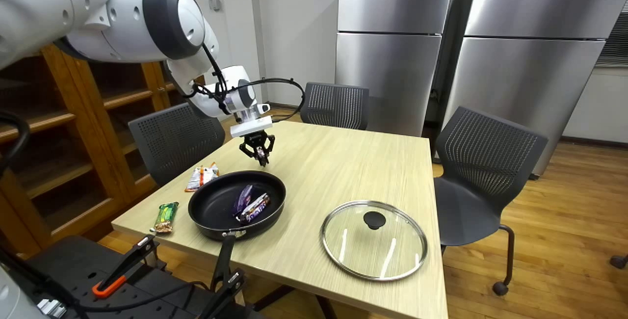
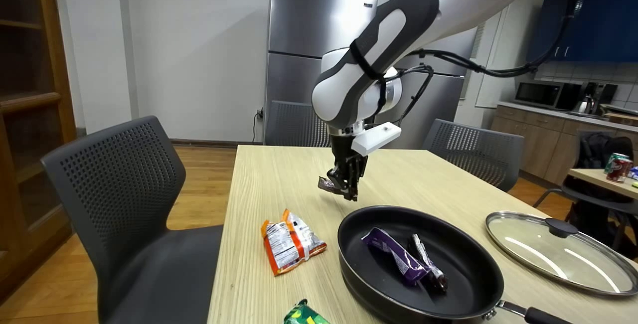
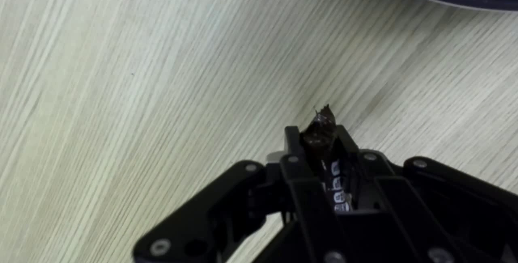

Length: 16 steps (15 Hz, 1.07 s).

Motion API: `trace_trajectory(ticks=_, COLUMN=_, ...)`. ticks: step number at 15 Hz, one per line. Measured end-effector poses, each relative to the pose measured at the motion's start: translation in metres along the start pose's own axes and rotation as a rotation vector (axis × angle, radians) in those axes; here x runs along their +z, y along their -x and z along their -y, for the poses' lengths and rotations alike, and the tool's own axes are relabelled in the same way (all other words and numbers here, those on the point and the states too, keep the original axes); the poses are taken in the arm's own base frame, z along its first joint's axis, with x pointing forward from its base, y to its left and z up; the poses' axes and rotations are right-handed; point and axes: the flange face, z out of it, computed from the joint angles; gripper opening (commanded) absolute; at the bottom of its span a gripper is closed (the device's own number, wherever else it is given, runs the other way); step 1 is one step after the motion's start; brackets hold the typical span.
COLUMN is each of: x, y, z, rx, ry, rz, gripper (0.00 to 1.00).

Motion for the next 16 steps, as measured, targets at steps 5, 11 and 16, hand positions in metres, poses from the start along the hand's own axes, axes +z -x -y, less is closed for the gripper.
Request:
trace_trajectory(ticks=5, x=-0.009, y=0.02, z=0.007, rx=0.057, ry=0.034, rz=-0.045, gripper=0.06)
trace_trajectory(ticks=11, x=-0.026, y=0.055, z=0.028, rx=0.085, ry=0.069, rz=-0.051, gripper=0.06)
trace_trajectory(ticks=16, x=-0.043, y=0.098, z=0.048, rx=0.126, ry=0.099, rz=-0.037, gripper=0.06)
